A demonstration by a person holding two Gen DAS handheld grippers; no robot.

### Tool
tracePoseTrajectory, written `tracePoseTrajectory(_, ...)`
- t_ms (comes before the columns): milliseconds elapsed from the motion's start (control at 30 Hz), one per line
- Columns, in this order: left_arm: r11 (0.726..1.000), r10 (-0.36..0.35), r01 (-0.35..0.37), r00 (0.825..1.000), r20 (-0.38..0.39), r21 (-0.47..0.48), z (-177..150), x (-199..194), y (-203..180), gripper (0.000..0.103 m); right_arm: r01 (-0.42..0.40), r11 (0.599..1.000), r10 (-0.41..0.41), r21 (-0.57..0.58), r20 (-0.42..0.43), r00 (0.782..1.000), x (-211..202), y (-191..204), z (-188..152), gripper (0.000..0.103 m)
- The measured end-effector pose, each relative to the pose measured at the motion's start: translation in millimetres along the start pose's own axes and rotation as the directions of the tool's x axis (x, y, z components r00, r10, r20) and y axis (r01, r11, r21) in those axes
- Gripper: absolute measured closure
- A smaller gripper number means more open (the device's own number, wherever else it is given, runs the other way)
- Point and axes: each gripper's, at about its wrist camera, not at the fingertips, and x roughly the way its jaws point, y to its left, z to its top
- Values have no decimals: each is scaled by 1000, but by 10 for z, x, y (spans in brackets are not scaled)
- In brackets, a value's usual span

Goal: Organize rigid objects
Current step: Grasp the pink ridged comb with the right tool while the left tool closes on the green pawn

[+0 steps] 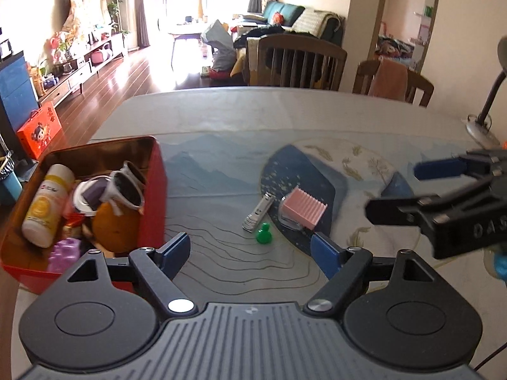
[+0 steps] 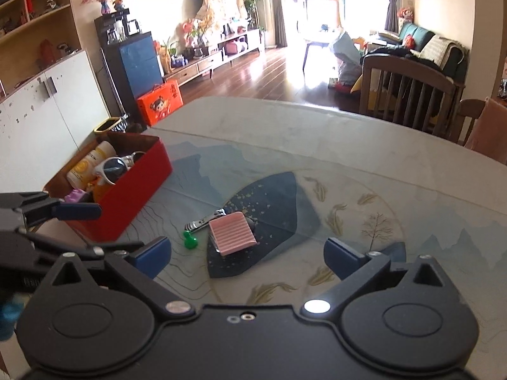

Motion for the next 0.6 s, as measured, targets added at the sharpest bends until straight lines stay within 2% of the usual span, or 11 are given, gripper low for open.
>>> tracePoseTrajectory(167, 1000, 8, -8, 1000, -20, 4, -22, 224, -81, 20, -29, 1000, 29, 8, -45, 999, 225, -60, 15, 1)
tracePoseTrajectory(433, 998, 59, -60, 996, -72, -17, -44, 559, -91, 20, -54, 999, 54, 8, -109, 993, 545, -104, 4, 6)
tracePoseTrajectory(600, 998, 70, -70, 996, -61, -1, -57, 655, -126, 20, -70, 997, 73, 30, -133, 988, 688, -153, 26, 15)
